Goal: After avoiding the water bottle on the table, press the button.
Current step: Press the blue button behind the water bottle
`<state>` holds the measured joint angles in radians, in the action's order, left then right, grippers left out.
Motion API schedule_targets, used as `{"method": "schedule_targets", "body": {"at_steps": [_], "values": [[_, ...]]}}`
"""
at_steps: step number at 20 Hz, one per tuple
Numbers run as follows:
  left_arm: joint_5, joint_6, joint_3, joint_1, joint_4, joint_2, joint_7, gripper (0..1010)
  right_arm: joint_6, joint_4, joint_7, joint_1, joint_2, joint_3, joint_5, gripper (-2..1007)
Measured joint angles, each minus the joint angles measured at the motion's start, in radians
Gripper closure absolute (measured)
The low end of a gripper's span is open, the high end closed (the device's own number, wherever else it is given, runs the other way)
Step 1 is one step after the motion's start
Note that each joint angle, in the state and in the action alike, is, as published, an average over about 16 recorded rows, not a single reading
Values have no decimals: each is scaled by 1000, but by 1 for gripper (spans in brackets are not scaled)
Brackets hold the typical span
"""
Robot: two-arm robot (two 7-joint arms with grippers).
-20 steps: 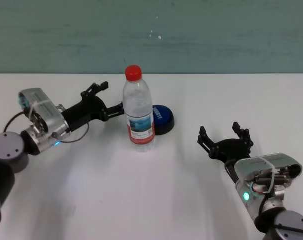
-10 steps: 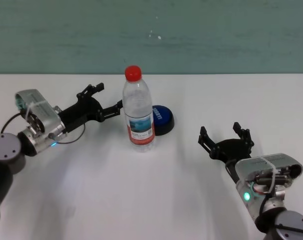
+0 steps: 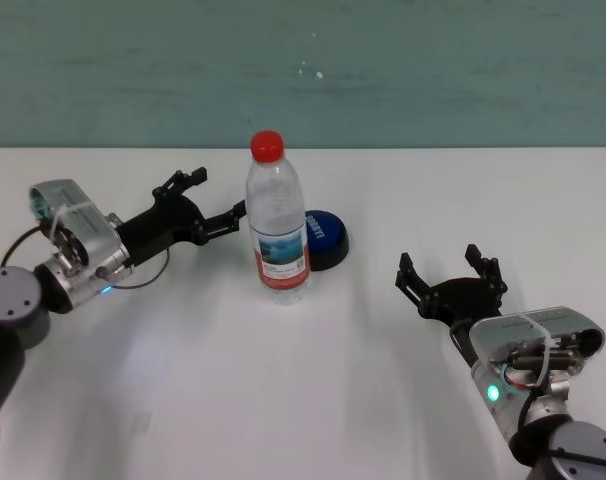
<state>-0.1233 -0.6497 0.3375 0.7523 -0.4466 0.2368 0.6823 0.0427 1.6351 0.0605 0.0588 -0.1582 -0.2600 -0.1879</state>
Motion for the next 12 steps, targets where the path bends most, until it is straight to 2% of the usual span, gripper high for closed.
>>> {"method": "schedule_targets", "body": {"at_steps": [3, 5, 8, 12], "values": [[7, 45, -7, -45, -79, 18, -40, 10, 0, 0, 0, 0, 0, 0, 0, 1], [13, 82, -15, -85, -149, 33, -75, 10, 0, 0, 0, 0, 0, 0, 0, 1], [25, 151, -32, -160, -277, 59, -142, 10, 0, 0, 0, 0, 0, 0, 0, 1], [45, 252, -66, -282, -475, 94, -245, 10, 0, 0, 0, 0, 0, 0, 0, 1]]}}
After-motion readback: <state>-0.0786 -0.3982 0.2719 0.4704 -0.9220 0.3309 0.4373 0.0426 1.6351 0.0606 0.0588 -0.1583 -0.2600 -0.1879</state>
